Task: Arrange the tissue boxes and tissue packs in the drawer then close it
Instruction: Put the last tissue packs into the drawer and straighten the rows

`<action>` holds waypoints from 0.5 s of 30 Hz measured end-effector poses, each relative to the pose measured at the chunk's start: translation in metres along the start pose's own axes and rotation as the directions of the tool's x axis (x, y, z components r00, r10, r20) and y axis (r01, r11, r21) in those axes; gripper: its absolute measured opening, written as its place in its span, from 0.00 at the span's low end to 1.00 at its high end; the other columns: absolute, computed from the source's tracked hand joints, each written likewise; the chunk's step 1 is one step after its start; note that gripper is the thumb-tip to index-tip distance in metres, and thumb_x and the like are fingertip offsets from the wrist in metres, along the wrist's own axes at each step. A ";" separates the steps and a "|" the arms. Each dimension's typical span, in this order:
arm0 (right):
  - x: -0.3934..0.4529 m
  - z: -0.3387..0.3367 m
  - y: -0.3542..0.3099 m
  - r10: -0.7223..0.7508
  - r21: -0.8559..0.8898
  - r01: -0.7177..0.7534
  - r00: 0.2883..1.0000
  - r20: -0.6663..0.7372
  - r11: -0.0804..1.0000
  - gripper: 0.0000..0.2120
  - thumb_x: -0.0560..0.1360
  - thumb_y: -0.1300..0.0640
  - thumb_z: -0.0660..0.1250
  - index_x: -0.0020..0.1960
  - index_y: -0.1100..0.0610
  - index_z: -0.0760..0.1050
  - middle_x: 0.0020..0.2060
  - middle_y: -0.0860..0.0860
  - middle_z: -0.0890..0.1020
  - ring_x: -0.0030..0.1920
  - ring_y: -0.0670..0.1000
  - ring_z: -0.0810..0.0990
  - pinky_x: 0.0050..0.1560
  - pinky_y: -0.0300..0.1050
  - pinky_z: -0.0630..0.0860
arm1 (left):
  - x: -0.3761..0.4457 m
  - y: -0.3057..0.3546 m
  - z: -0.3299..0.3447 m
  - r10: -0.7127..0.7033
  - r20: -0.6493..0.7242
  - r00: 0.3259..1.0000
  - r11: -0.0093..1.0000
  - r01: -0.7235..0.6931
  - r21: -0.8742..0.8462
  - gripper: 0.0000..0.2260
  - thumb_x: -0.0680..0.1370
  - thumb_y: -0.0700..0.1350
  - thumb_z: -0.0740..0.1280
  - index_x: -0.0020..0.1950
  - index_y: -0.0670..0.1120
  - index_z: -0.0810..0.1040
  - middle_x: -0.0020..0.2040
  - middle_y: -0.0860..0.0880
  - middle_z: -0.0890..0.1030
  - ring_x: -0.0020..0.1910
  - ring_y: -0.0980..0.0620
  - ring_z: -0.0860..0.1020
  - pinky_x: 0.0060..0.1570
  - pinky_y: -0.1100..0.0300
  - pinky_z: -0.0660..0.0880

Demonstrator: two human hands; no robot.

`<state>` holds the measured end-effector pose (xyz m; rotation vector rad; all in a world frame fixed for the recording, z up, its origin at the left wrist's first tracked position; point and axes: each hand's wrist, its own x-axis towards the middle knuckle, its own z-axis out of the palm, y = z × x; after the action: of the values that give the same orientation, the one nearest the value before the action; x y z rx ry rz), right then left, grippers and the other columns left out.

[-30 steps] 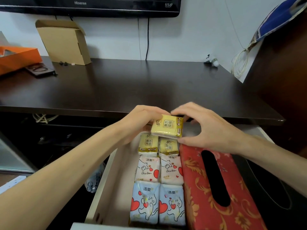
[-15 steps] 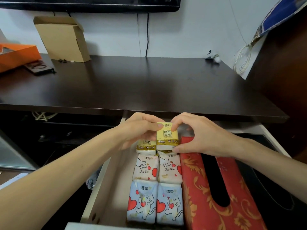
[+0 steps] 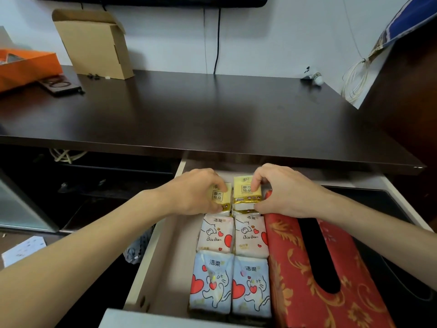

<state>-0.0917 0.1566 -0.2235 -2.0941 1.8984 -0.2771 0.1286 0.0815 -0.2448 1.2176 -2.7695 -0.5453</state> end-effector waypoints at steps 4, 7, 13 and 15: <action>0.002 -0.001 0.001 0.023 0.009 -0.024 0.995 0.101 1.000 0.13 0.66 0.48 0.77 0.43 0.40 0.74 0.48 0.41 0.77 0.48 0.43 0.76 0.47 0.47 0.75 | 0.001 0.001 0.001 0.005 -0.006 1.000 1.000 -0.005 0.018 0.22 0.73 0.53 0.75 0.66 0.52 0.77 0.64 0.52 0.75 0.62 0.50 0.73 0.61 0.54 0.72; 0.002 -0.003 -0.002 0.023 -0.024 -0.020 0.991 0.133 1.000 0.12 0.66 0.47 0.76 0.44 0.40 0.74 0.50 0.42 0.77 0.49 0.43 0.76 0.50 0.48 0.76 | 0.001 -0.001 0.003 0.007 -0.009 1.000 1.000 -0.007 0.010 0.23 0.73 0.52 0.75 0.67 0.52 0.77 0.64 0.52 0.75 0.62 0.50 0.74 0.60 0.55 0.73; -0.012 -0.017 -0.008 -0.020 0.013 0.020 0.998 0.057 1.000 0.08 0.72 0.47 0.75 0.50 0.42 0.80 0.56 0.42 0.77 0.56 0.45 0.77 0.58 0.48 0.75 | -0.002 0.000 -0.002 0.046 -0.039 0.998 0.999 -0.047 -0.007 0.20 0.75 0.53 0.73 0.66 0.52 0.78 0.68 0.52 0.72 0.67 0.52 0.71 0.59 0.63 0.66; -0.029 -0.027 -0.010 -0.042 0.065 0.044 0.999 -0.025 0.997 0.07 0.73 0.48 0.74 0.50 0.42 0.81 0.59 0.41 0.78 0.61 0.44 0.77 0.62 0.48 0.74 | -0.010 0.007 -0.013 0.042 -0.090 0.995 0.997 -0.048 -0.063 0.16 0.77 0.53 0.71 0.64 0.54 0.80 0.65 0.54 0.74 0.65 0.53 0.73 0.62 0.58 0.71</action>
<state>-0.0945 0.1833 -0.1929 -2.0995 1.8339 -0.3701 0.1331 0.0899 -0.2297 1.1349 -2.6765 -0.5585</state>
